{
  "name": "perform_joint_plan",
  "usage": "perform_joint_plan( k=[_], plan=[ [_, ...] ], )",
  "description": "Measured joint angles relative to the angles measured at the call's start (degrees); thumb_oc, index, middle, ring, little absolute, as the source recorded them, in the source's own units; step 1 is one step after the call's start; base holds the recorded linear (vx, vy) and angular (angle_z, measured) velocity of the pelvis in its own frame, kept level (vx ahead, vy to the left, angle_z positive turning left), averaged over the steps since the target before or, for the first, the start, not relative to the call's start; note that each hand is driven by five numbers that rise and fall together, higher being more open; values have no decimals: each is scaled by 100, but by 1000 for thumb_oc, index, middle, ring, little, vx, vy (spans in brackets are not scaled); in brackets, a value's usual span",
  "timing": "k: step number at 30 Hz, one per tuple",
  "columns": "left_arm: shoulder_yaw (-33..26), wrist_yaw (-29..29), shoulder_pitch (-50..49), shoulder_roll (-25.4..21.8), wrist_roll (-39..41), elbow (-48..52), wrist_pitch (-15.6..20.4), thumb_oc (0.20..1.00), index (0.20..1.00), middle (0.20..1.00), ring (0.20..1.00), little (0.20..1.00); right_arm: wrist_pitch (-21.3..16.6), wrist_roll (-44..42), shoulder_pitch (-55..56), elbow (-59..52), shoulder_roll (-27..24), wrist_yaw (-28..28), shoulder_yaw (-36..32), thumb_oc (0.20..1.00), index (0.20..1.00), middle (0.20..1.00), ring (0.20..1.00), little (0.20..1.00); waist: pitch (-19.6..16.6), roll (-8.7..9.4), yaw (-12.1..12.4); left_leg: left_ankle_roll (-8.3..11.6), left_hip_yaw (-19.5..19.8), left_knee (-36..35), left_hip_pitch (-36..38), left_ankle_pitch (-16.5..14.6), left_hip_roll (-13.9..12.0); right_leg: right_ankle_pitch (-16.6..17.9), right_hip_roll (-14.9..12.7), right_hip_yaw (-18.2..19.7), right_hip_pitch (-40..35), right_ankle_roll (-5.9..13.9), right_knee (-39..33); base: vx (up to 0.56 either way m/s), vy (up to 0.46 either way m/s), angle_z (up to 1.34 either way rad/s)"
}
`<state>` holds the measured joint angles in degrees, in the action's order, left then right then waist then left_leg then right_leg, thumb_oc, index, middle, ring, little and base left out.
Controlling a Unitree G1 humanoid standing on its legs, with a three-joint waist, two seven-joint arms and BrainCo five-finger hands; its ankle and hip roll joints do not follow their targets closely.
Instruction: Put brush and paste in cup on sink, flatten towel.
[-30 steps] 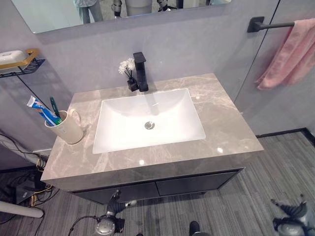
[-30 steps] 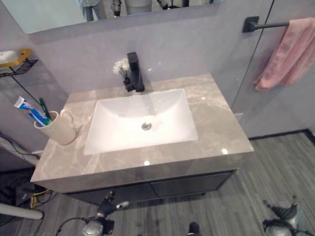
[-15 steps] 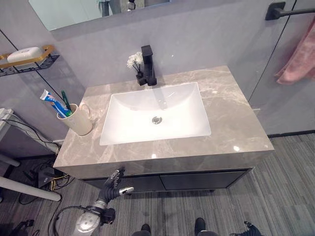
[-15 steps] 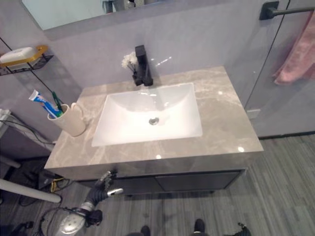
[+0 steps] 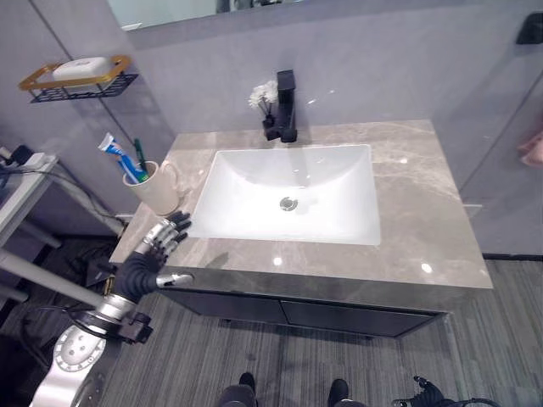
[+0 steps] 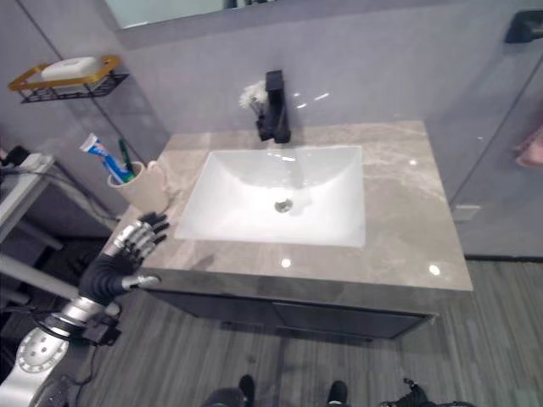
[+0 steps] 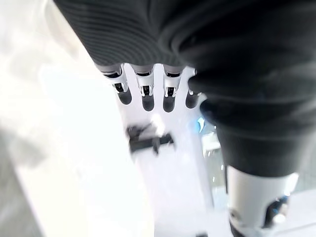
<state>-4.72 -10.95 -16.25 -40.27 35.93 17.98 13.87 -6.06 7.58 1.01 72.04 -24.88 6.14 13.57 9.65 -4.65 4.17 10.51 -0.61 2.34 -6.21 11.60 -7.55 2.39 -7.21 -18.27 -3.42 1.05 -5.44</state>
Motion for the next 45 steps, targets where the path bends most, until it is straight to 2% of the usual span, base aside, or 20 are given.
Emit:
perform_joint_plan(
  k=[3,4,5,6,7,11,13,17,18,19,22,25,26,30,36,42,45],
  plan=[
    [-174,138,1,-2,-7,-22,55,1000,1000,1000,1000,1000,-1,0,48,40,-3,0,-6,1000,1000,1000,1000,1000,-21,-37,93,-21,-19,-352,21,33,-7,-15,87,37,-41,29,-1,134,122,-11],
    [-195,177,-9,4,-49,-57,83,1000,1000,1000,1000,1000,2,0,59,46,-21,-4,-6,1000,1000,1000,1000,1000,-79,-118,126,-80,4,-416,60,-20,-52,-44,175,93,-65,96,-1,156,154,-33],
    [-208,186,-40,4,-57,-89,94,1000,1000,1000,1000,1000,2,1,93,60,-50,-8,-19,1000,1000,1000,1000,1000,-153,-221,145,-236,-33,-470,158,-206,-110,-49,259,176,-55,146,-2,225,261,-44],
    [-268,208,-58,21,-59,-185,90,1000,1000,1000,1000,1000,8,1,92,79,28,-5,-100,1000,1000,1000,1000,1000,-207,-228,156,-367,-177,-591,286,-516,-107,-33,249,257,-67,248,-1,164,215,-48],
    [-385,253,-96,-49,-87,-211,93,1000,1000,1000,1000,1000,-13,4,99,82,144,-35,-120,1000,1000,1000,1000,1000,-206,-56,169,-425,-296,-616,329,-559,3,-22,114,372,-40,311,1,164,216,-37],
    [-606,350,-97,-95,-102,-389,91,1000,1000,1000,1000,1000,23,5,321,101,432,-49,-146,1000,1000,1000,1000,1000,-349,168,195,-661,-496,-574,444,-728,294,-65,-202,482,-105,490,3,133,196,-17],
    [-655,376,-82,-117,-104,-395,93,1000,1000,1000,1000,1000,31,9,370,57,472,-117,-76,1000,1000,1000,1000,1000,-383,177,216,-725,-515,-523,428,-804,401,-100,-309,484,-116,605,3,118,207,-1],
    [-661,388,-113,-67,-117,-480,99,1000,1000,1000,1000,1000,120,19,375,-103,515,-150,-68,1000,1000,1000,1000,1000,-449,36,314,-789,-532,-556,401,-853,545,-90,-415,490,-64,717,19,96,181,1],
    [-660,397,-133,-19,-123,-566,100,567,567,567,567,567,122,22,340,-191,503,-156,-61,1000,1000,1000,1000,1000,-479,19,328,-812,-544,-557,401,-872,584,-101,-455,492,-59,747,17,30,93,0],
    [-661,409,-135,-4,-126,-586,100,200,200,200,200,200,121,22,321,-217,503,-156,-59,1000,1000,1000,1000,1000,-491,0,333,-819,-546,-558,402,-877,593,-107,-466,492,-61,758,14,4,88,0],
    [-632,458,-83,-12,-96,-705,102,200,200,200,200,200,110,12,102,-425,545,-151,-34,1000,1000,1000,1000,1000,-590,22,395,-843,-564,-542,198,-888,629,-99,-502,509,152,801,42,31,94,-2],
    [-633,451,-293,-166,-101,-718,102,200,200,200,200,200,118,14,66,-502,582,-149,82,1000,1000,1000,1000,1000,-640,217,435,-855,-629,-564,99,-926,661,-114,-535,583,301,822,39,25,97,-10],
    [-647,454,-370,-253,-101,-714,100,200,200,200,200,200,114,14,72,-554,583,-148,88,1000,1000,1000,1000,1000,-701,222,450,-860,-637,-555,-3,-915,658,-96,-541,594,414,832,42,-28,19,-7],
    [-871,470,-532,-594,-100,-772,92,200,200,200,200,200,104,13,52,-615,588,-140,135,1000,1000,1000,1000,1000,-626,411,461,-878,-650,-547,-320,-885,675,-42,-555,618,730,827,46,0,0,0],
    [-888,465,-596,-910,-85,-802,93,200,200,200,200,200,107,12,42,-515,585,-120,169,1000,1000,1000,1000,1000,-426,559,457,-878,-601,-512,-590,-876,680,-33,-555,555,954,826,46,0,-13,3],
    [-804,467,-385,-1064,-41,-885,93,200,200,200,200,200,98,-3,-148,-532,575,-36,170,1000,1000,1000,1000,1000,16,486,457,-874,-455,-442,-960,-817,685,5,-546,408,1204,814,47,-29,-5,12],
    [-748,457,-271,-1221,-39,-885,94,200,200,200,200,200,88,-32,-272,-553,565,32,161,1000,1000,1000,1000,1000,64,448,456,-875,-434,-442,-1109,-797,699,17,-555,387,1340,812,48,16,15,4]
  ],
)
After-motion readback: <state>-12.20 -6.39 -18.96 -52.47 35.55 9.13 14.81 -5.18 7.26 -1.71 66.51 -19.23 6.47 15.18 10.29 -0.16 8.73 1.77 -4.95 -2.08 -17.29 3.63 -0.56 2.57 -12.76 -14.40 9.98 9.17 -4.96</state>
